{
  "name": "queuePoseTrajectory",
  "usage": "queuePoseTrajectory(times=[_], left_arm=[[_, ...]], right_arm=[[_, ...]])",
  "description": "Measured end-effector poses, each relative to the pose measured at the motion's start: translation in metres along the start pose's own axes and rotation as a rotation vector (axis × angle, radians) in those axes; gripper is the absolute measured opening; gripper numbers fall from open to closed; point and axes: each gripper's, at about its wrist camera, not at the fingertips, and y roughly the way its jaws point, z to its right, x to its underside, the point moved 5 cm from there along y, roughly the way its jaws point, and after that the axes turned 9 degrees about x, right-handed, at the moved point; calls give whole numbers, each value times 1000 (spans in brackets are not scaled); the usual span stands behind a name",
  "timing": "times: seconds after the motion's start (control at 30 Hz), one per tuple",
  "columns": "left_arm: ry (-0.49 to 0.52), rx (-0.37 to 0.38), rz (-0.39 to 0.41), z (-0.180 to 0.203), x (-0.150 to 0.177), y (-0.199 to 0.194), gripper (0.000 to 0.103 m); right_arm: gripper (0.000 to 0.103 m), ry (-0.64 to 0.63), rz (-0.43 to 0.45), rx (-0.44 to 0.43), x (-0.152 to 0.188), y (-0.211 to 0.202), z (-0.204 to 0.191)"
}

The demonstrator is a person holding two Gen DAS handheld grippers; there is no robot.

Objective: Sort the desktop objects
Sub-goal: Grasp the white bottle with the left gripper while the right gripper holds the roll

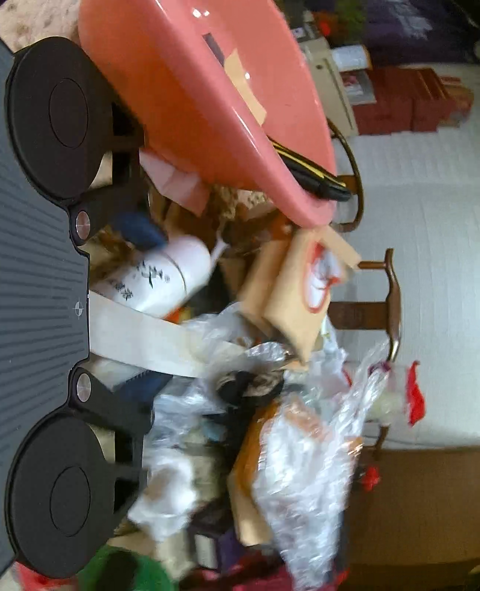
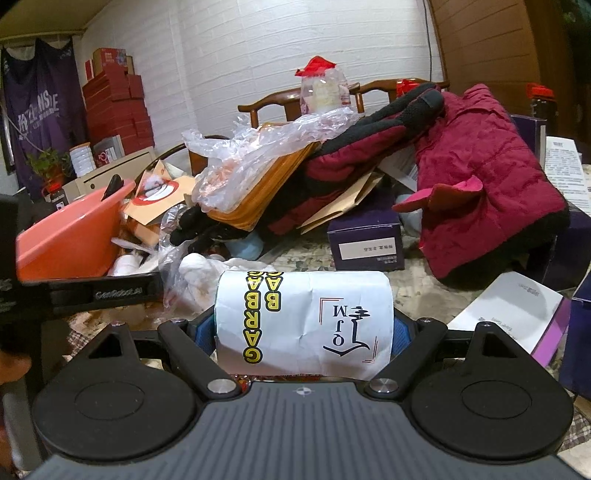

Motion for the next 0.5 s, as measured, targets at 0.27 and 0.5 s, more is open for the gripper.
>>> queuePoseTrajectory(times=[0.27,0.5], left_arm=[[33,151,3,8,23,-27,43],[65,192,15,15,31,-48,40]], right_arm=[[87,-5,12,14,3,-9,-1],[87,-15,26,13,7,-20,-2]])
